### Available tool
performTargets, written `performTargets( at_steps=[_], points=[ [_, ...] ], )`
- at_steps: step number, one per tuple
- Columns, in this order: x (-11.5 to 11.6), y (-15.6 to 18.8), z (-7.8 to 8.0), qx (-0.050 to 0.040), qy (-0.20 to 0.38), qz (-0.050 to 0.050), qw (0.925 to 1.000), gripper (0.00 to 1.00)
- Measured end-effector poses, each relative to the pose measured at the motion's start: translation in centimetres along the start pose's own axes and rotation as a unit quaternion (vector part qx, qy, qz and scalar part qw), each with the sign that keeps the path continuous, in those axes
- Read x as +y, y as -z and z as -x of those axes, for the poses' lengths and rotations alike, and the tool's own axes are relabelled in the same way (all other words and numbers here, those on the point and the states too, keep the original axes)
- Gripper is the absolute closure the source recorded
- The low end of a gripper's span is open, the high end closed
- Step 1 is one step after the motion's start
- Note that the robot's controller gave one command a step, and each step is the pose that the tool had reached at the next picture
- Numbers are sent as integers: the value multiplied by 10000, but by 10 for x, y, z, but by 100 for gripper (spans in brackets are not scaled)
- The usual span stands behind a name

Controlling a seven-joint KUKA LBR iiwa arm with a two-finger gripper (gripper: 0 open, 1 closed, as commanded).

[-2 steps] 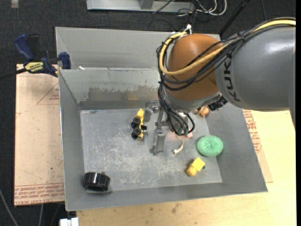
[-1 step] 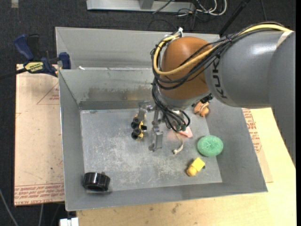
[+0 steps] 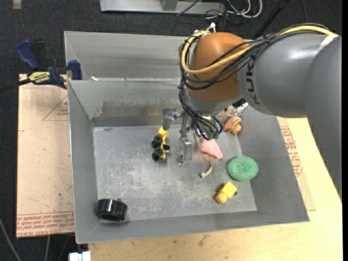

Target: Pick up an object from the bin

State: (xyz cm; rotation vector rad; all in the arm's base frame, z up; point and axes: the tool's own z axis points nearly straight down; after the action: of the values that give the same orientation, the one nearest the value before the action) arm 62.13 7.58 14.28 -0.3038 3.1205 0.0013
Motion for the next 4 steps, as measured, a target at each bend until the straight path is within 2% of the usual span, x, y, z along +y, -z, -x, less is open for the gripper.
performTargets(
  at_steps=[1, 2, 3, 4],
  points=[
    [5, -1, 10, 7, 1075, 4, 9942, 0],
    [0, -44, 15, -3, 1996, 3, 9799, 0],
    [1, -69, 26, -13, 3111, 5, 9504, 100],
    [1, -69, 27, -13, 3112, 5, 9504, 100]
  ],
)
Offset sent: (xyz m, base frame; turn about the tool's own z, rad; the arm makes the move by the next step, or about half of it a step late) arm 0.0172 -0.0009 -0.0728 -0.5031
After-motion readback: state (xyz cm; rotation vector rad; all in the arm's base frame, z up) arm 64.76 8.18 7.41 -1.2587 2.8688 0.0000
